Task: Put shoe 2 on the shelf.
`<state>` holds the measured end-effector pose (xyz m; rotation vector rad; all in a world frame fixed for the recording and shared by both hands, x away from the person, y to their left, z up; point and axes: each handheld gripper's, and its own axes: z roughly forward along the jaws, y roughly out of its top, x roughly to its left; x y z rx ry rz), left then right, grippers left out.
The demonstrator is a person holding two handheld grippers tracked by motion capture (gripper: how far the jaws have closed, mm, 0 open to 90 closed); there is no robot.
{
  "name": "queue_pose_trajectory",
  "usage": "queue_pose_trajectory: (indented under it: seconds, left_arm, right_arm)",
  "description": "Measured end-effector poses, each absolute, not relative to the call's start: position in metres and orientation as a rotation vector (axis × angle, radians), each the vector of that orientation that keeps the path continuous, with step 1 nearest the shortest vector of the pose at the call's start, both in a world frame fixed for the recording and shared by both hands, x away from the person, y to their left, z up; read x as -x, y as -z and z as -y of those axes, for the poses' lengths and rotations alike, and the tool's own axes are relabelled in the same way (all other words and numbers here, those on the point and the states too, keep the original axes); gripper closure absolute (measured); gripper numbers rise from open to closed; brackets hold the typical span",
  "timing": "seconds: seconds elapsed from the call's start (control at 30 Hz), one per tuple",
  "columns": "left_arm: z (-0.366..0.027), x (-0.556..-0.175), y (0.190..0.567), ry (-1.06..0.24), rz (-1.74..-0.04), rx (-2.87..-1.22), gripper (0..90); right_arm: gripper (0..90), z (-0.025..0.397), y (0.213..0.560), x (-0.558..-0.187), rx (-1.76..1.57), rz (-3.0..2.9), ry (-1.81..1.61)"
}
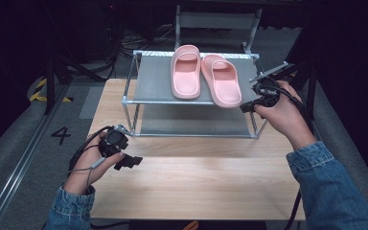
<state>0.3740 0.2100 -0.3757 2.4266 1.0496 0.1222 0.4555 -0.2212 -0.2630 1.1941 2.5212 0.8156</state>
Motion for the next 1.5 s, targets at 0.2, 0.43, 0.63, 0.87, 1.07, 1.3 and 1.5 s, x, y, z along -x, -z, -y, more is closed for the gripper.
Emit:
queue_pose_trajectory:
  seconds: [0.2, 0.43, 0.63, 0.87, 1.07, 1.3, 1.5]
  left_arm:
    - [-0.209, -0.375, 0.377, -0.116, -1.053, -2.43, 20.1]
    - [-0.21, -0.375, 0.377, -0.115, -1.055, -2.429, 20.1]
    - [-0.207, -0.378, 0.377, -0.12, -1.037, -2.434, 20.1]
    - [-0.206, -0.38, 0.378, -0.108, -1.038, -2.436, 20.1]
    - [-0.199, -0.386, 0.376, -0.105, -1.009, -2.446, 20.0]
    - [-0.192, -0.389, 0.376, -0.098, -0.99, -2.453, 20.0]
    - [-0.192, -0.39, 0.376, -0.095, -0.99, -2.455, 20.0]
  right_arm:
    - [84.1, 0.207, 0.266, -0.463, -1.166, -2.524, -0.847]
    - [84.3, 0.198, 0.27, -0.47, -1.149, -2.524, -0.868]
    - [85.0, 0.19, 0.273, -0.476, -1.144, -2.515, -0.877]
    - [85.5, 0.185, 0.276, -0.483, -1.171, -2.51, -0.881]
    - [85.4, 0.185, 0.276, -0.483, -1.182, -2.503, -0.881]
    - [85.5, 0.184, 0.276, -0.482, -1.193, -2.491, -0.88]
    - [83.2, 0.185, 0.275, -0.484, -1.202, -2.484, -0.904]
